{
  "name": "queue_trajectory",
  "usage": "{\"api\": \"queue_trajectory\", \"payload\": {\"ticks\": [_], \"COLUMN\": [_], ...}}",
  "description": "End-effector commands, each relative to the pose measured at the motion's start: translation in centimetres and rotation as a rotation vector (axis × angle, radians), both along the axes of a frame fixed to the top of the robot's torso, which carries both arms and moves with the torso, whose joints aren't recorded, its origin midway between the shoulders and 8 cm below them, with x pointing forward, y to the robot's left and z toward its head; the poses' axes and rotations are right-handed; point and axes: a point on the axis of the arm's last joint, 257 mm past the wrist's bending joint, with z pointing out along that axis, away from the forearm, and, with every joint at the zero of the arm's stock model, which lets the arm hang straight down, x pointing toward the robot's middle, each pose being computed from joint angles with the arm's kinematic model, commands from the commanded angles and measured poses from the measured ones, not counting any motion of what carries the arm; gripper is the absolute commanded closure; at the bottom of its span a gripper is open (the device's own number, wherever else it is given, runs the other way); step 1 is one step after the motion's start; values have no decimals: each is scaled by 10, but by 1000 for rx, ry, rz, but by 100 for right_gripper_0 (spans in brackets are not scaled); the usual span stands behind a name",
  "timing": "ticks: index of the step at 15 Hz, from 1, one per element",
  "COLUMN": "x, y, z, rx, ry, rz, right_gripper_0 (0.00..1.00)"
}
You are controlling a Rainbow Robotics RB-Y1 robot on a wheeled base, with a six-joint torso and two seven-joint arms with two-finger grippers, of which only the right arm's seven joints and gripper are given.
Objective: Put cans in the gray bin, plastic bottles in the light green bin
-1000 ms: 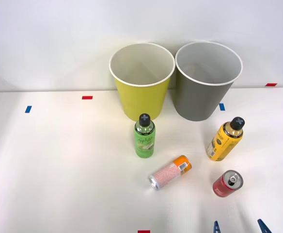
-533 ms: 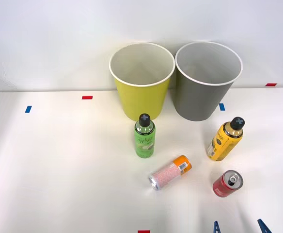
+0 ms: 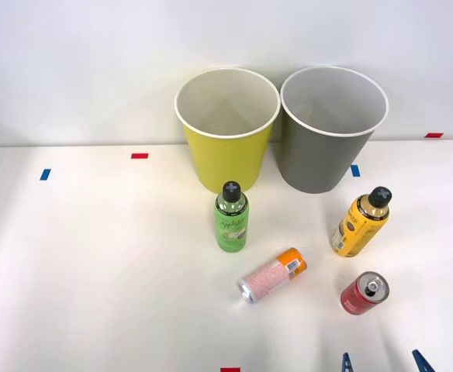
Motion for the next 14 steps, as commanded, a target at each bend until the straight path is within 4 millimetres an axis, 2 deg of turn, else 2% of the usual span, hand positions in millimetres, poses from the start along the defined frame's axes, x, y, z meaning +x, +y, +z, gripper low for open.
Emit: {"api": "queue_trajectory", "payload": {"ticks": [1,14], "x": [0,0], "y": [0,0], "z": [0,0], "rx": [0,0], "ry": [0,0], "rz": [0,0], "right_gripper_0": [0,0]}}
